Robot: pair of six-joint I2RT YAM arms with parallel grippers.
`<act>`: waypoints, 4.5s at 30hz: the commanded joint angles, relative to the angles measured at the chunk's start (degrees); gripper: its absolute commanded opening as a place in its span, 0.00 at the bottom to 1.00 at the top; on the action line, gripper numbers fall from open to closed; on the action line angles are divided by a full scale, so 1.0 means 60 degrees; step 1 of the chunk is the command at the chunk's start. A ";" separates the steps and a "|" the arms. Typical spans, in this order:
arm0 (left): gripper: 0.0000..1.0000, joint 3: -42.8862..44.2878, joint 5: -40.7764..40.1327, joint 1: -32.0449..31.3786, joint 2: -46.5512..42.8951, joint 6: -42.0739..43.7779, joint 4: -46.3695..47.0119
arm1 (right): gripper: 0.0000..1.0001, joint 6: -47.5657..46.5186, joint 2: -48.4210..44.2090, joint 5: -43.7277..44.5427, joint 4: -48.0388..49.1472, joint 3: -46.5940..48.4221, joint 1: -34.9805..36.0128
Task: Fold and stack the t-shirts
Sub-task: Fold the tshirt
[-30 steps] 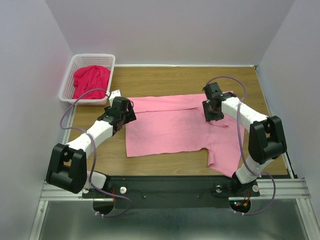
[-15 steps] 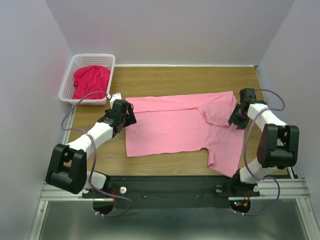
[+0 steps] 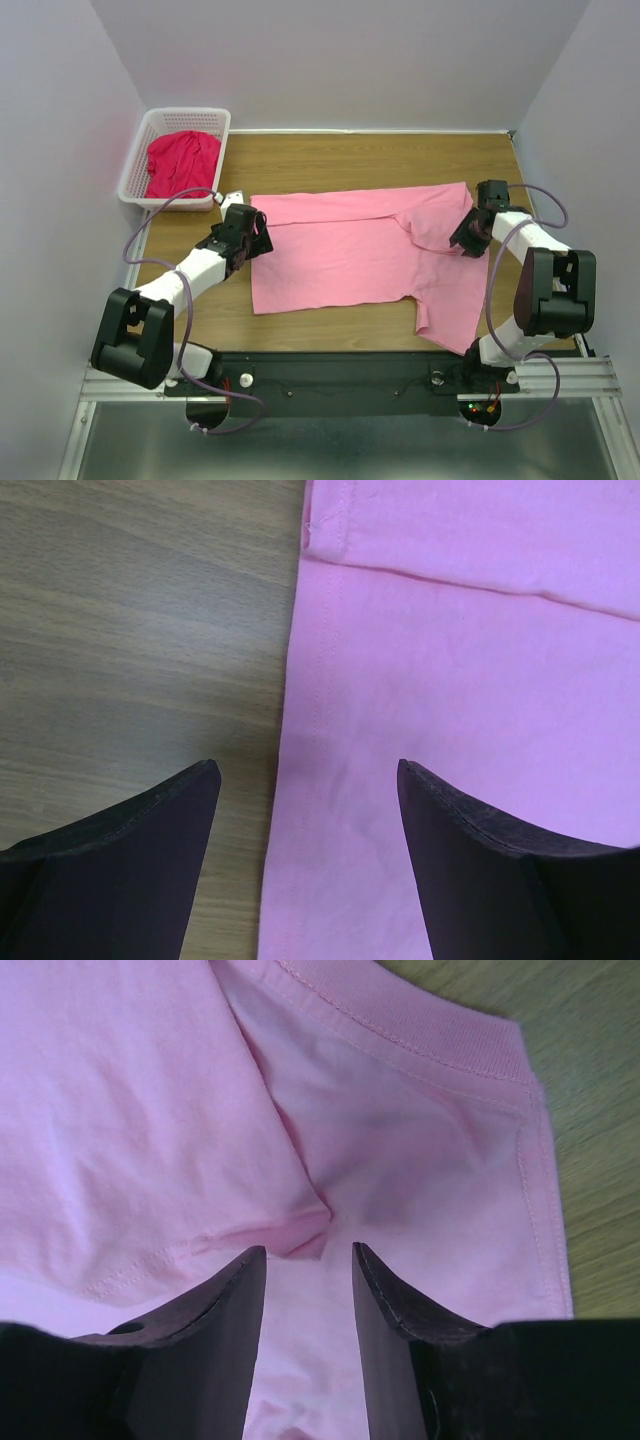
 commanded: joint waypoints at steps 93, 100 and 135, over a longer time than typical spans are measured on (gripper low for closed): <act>0.83 -0.0179 -0.0069 -0.0012 0.0186 0.0165 0.0522 | 0.81 -0.4226 0.1598 0.4381 0.1018 0.2548 0.2677; 0.83 -0.0194 -0.0025 -0.0012 0.0171 0.0107 0.0536 | 0.55 -0.5030 0.0617 0.1934 0.1077 0.2432 0.2750; 0.83 -0.0179 0.0063 -0.0027 0.0215 0.0239 0.0507 | 0.17 -0.6658 0.2491 0.1536 0.1370 0.2680 0.3102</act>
